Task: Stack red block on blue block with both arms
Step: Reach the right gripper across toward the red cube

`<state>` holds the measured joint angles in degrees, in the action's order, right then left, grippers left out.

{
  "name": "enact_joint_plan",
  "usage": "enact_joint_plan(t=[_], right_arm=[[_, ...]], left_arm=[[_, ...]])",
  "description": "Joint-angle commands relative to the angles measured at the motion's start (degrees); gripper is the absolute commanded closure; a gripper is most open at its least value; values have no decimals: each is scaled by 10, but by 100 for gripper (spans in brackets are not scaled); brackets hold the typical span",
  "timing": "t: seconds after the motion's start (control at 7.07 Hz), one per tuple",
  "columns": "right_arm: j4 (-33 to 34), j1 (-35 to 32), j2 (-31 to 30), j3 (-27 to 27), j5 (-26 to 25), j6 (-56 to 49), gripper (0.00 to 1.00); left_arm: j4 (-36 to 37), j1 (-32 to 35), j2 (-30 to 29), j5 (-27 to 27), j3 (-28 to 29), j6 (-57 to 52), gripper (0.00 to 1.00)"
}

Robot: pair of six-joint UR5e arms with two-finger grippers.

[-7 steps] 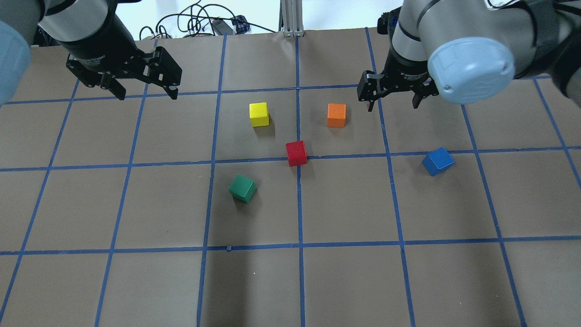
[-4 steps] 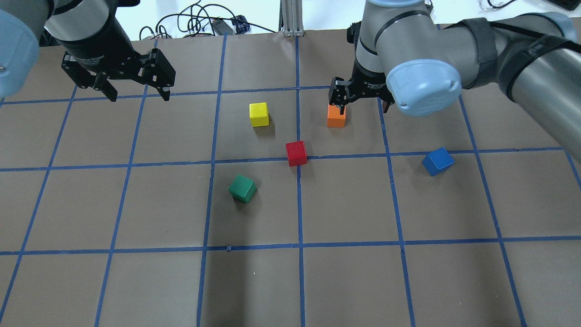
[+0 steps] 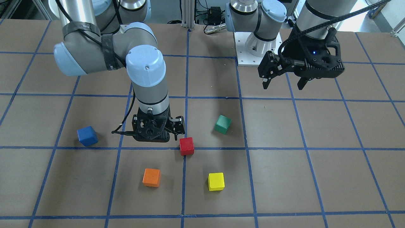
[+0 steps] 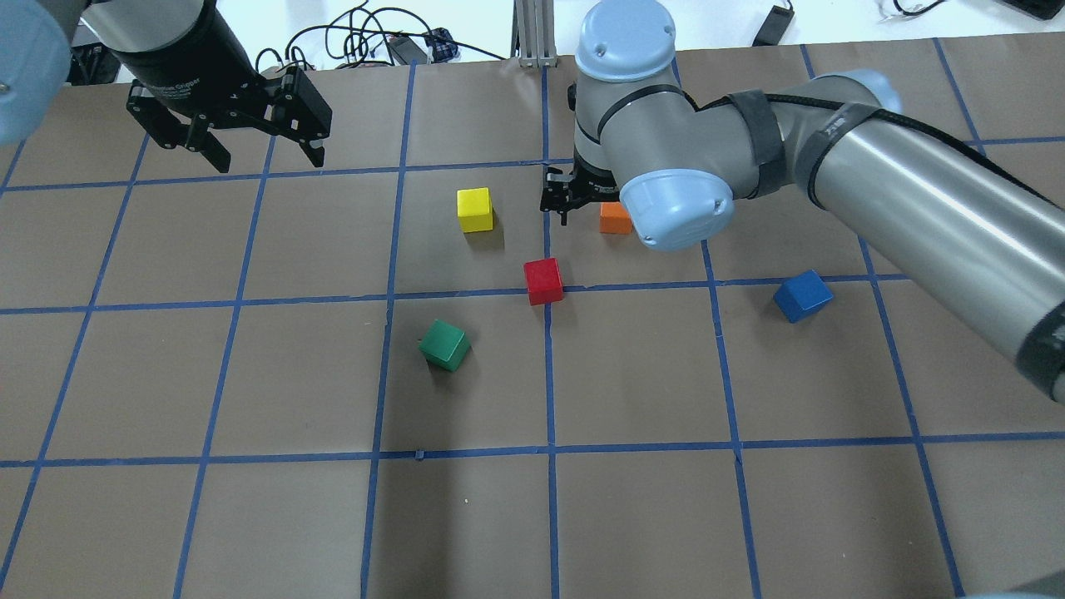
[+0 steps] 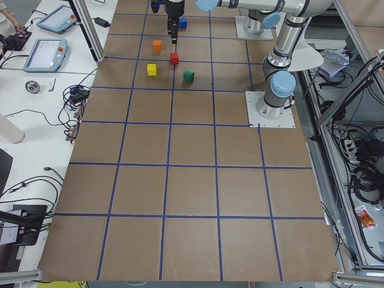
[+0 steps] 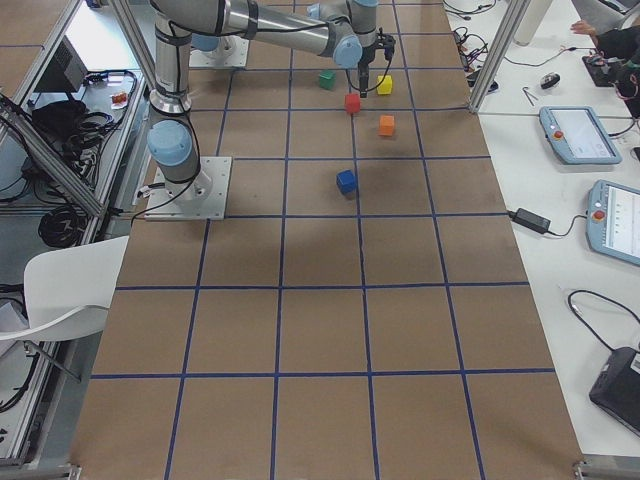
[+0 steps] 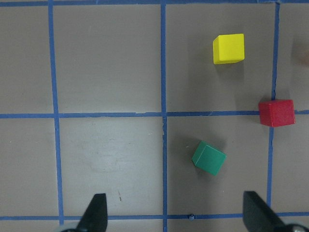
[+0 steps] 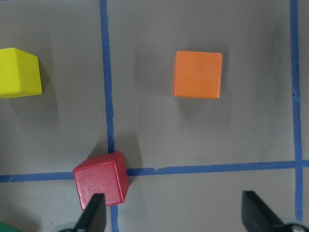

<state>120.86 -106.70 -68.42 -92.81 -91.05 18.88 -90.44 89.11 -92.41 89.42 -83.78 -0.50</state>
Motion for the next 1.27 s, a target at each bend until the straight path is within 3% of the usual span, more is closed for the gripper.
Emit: enact_joint_plan(t=[0.0,0.42,1.13], right_arm=[[33,-21,37,0,0,5,0],[78,-33,72,1,8,10,0],[73,-40,92,-1,30,24,0]], left_arm=[[-4,2,-1,-3,0,0,0],[-4,3,-3,-6,0,0,0],[-4,1,-3,-8,1,0,0]])
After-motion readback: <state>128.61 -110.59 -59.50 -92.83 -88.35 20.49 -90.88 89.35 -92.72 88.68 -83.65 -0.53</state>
